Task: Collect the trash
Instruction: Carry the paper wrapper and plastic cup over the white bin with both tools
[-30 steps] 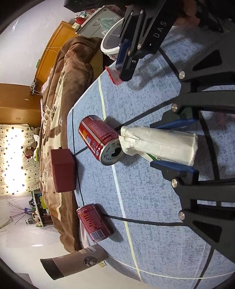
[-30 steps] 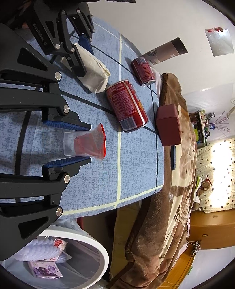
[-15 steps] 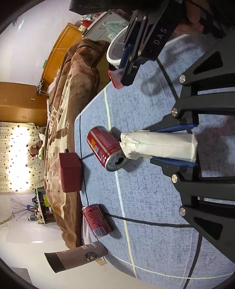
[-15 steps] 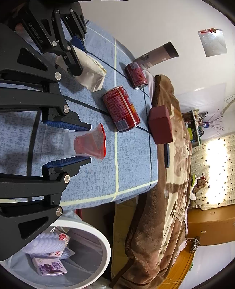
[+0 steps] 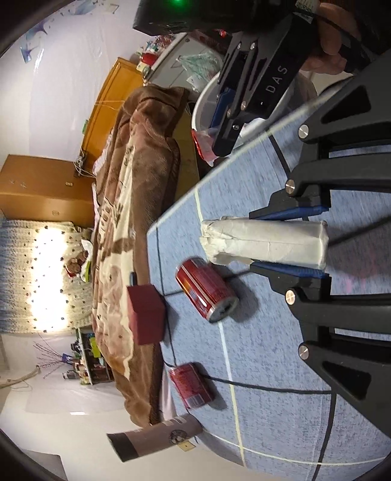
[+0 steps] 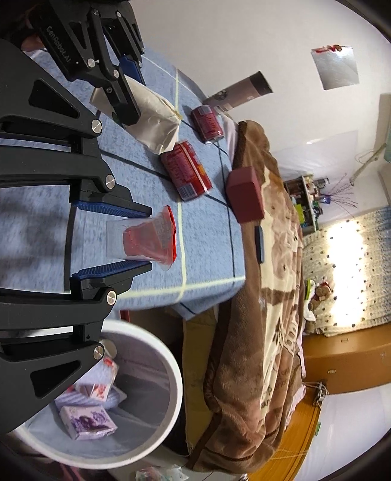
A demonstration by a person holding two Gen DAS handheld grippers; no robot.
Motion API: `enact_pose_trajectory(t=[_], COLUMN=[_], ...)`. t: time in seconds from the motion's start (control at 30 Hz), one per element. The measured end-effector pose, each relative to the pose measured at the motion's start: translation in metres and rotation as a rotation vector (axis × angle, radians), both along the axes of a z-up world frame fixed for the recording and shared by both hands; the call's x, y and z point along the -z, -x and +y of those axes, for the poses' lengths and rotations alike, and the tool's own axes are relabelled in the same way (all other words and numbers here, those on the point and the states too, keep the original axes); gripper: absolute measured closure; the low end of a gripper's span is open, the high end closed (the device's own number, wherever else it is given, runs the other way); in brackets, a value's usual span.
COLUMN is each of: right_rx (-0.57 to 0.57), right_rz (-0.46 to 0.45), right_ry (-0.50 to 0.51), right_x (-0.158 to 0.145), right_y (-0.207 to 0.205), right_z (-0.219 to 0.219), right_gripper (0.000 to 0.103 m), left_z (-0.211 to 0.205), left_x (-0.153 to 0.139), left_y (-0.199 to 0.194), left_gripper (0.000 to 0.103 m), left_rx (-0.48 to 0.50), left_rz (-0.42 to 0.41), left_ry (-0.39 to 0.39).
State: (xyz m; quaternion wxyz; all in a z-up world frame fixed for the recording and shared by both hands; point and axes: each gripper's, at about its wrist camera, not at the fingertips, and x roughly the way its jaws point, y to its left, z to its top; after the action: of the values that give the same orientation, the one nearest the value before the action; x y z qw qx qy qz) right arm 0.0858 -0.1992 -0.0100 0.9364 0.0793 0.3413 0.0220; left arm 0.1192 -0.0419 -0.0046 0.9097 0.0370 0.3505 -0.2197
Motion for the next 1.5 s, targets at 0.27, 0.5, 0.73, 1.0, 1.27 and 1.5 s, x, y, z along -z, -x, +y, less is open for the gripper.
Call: enact_pose_trajectory(t=[0.27,0.5,0.73,1.0,1.27,1.5], right_rx=[0.071,0.134,0.207,0.284,0.328,0.340], right_rz=[-0.033,-0.047,-0.051,-0.020,0.026,0.047], right_ry=[-0.005,0.006,0.007,0.011,0.009,0.018], right_x=[-0.008,-0.012,-0.012,-0.001,0.012,0.018], right_y=[0.017,0.031,0.043,0.051,0.055,0.057], right_z=[-0.030,-0.055,-0.084,-0.118,-0.139,-0.150], right_gripper=[0.073,0.073,0.073,0.073,0.073,0.073], left_z=[-0.036,-0.073,-0.113,-0.155,-0.185,-0.199], left_x=[-0.012,-0.018,-0.020,-0.013,0.002,0.007], left_y=[0.012,0.021,0.027,0.025,0.027,0.027], left_gripper=[0.075,0.075,0.075,0.075,0.074,0.073], left_rx=[0.059,0.113,0.183,0.246,0.280,0.287], left_rz=[-0.024,-0.035,-0.038,-0.002,0.038,0.049], left_ry=[0.009,0.016,0.008,0.015,-0.002,-0.014])
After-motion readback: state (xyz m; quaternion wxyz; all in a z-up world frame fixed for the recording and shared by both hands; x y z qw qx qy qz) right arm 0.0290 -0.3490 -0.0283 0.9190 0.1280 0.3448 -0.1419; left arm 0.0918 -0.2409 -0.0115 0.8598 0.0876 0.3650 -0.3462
